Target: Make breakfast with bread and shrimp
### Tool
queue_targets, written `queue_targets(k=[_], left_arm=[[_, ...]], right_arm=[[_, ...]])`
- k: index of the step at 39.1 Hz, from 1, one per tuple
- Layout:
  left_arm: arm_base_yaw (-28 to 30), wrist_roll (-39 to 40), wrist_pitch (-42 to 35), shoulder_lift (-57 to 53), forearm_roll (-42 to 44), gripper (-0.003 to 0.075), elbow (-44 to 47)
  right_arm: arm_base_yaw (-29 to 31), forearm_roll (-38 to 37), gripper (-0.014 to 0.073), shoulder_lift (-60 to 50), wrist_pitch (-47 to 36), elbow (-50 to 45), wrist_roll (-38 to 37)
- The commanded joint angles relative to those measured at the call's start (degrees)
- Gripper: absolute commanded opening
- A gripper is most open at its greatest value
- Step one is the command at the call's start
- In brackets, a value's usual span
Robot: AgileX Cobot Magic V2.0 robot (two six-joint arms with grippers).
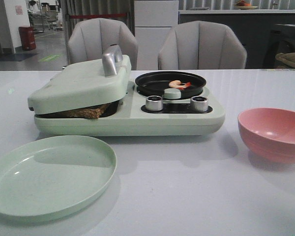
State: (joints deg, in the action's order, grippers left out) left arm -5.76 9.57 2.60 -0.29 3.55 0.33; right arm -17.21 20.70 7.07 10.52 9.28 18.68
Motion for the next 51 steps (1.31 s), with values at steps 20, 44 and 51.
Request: queue_targets(k=[20, 44, 51], left_arm=[[0.0, 0.4, -4.2, -1.0, -0.1, 0.0114, 1.2], [0.0, 0.4, -4.2, -1.0, -0.1, 0.0114, 1.2], [0.0, 0.4, -4.2, -1.0, -0.1, 0.0114, 1.2]], right_arm=[[9.2, -22.9, 0.0141, -7.2, -7.1, -5.5, -20.2], [14.3, -20.7, 0.0141, -8.9, -11.3, -9.9, -20.6], [14.3, -20.7, 0.0141, -8.9, -11.3, -9.9, -20.6]])
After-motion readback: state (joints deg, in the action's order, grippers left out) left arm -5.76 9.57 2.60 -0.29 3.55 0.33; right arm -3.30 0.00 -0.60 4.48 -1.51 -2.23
